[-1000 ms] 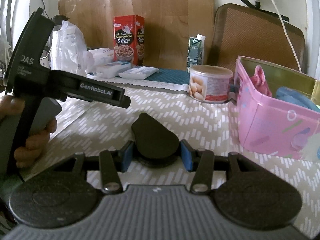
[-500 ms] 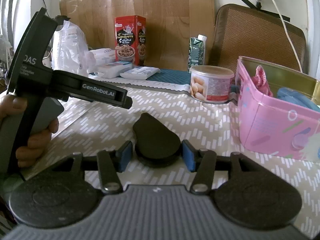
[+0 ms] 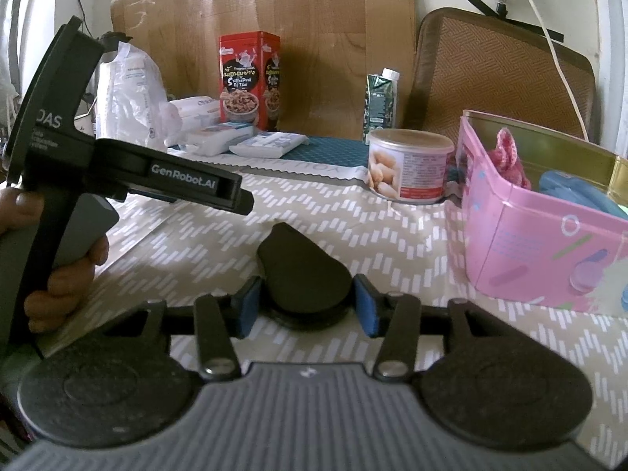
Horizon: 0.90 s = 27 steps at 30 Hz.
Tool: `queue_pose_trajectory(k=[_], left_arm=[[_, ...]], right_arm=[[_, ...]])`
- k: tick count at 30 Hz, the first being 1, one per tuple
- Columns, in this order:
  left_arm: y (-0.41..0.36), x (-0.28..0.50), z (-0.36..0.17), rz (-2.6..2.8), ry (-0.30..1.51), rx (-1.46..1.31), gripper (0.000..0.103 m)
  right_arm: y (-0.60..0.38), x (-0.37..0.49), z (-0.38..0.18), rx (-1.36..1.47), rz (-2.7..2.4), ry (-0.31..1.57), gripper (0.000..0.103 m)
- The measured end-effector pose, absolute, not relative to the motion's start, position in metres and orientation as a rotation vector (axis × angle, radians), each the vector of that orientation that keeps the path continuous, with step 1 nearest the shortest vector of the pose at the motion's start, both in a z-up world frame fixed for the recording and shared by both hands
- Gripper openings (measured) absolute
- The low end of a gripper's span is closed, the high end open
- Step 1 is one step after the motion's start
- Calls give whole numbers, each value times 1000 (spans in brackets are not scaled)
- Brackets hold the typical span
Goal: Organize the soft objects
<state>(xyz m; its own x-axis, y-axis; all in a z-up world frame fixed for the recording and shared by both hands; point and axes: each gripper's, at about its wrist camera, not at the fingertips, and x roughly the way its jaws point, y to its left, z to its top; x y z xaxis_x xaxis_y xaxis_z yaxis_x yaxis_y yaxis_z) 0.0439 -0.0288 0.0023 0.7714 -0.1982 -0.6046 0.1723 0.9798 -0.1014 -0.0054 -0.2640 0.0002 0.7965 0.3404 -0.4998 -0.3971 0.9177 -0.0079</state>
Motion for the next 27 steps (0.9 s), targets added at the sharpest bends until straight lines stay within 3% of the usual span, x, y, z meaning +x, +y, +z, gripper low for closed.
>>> queue_pose_trajectory(k=[27], left_arm=[[-30, 44, 1, -200, 660, -37, 102]], right_arm=[[-265, -4, 0, -118, 401, 512, 54]])
